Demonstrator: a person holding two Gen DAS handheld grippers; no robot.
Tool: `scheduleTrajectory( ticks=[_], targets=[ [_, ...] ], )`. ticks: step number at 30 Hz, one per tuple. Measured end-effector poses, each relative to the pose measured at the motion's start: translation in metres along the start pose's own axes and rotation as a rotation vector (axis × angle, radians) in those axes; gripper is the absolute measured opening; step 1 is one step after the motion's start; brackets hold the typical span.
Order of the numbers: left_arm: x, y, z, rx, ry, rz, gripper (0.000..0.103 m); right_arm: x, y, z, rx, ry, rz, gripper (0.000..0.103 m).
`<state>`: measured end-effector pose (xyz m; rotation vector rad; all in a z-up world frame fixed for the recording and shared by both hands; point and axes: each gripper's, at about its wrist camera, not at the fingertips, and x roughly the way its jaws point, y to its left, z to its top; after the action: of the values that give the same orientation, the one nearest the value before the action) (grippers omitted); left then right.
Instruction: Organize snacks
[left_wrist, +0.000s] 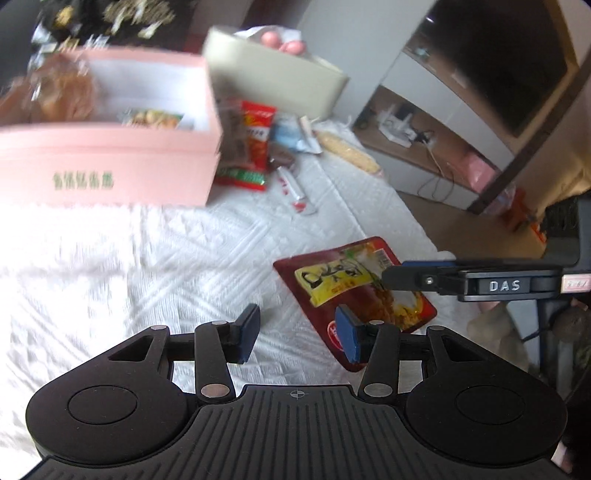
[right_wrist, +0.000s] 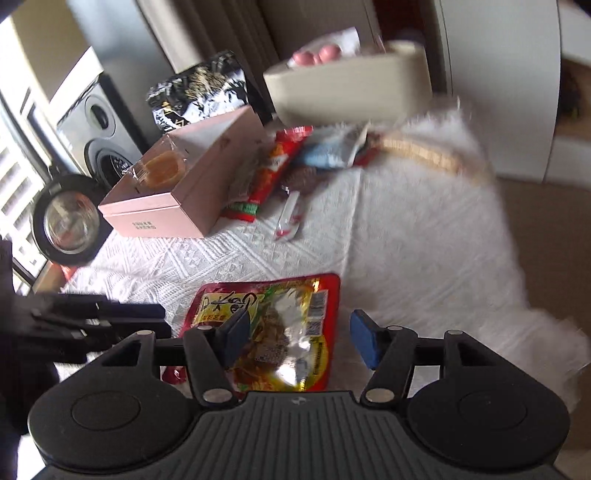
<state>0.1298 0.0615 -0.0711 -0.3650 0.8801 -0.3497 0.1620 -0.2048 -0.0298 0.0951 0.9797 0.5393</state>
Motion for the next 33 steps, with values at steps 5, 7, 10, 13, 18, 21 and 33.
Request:
scheduleTrajectory(
  ticks=[5, 7, 10, 13, 18, 21, 33],
  targets=[
    [0.005, 0.008, -0.009, -0.077, -0.022, -0.055, 0.050, 0.005, 0.002, -0.005, 0.020, -0.013, 0.028, 0.061],
    [0.006, 0.006, -0.009, -0.096, -0.020, -0.104, 0.053, 0.004, 0.006, -0.006, 0.007, -0.014, 0.037, 0.061],
    [0.011, -0.002, -0.011, -0.086, -0.031, -0.093, 0.054, 0.003, 0.010, -0.008, -0.009, -0.020, 0.039, 0.061],
    [0.004, -0.002, -0.009, -0.113, -0.050, -0.135, 0.052, -0.002, 0.010, -0.008, 0.009, -0.032, 0.051, 0.061],
    [-0.023, -0.005, -0.009, -0.083, -0.113, -0.109, 0.053, -0.014, 0.031, -0.006, -0.015, -0.044, 0.120, 0.061],
    [-0.039, 0.004, -0.013, -0.115, -0.139, -0.114, 0.053, -0.015, 0.046, -0.004, -0.040, -0.049, 0.139, 0.061],
    [-0.128, 0.028, 0.017, -0.085, -0.391, -0.055, 0.054, -0.022, 0.113, 0.038, -0.108, -0.142, 0.261, 0.061]
  ],
)
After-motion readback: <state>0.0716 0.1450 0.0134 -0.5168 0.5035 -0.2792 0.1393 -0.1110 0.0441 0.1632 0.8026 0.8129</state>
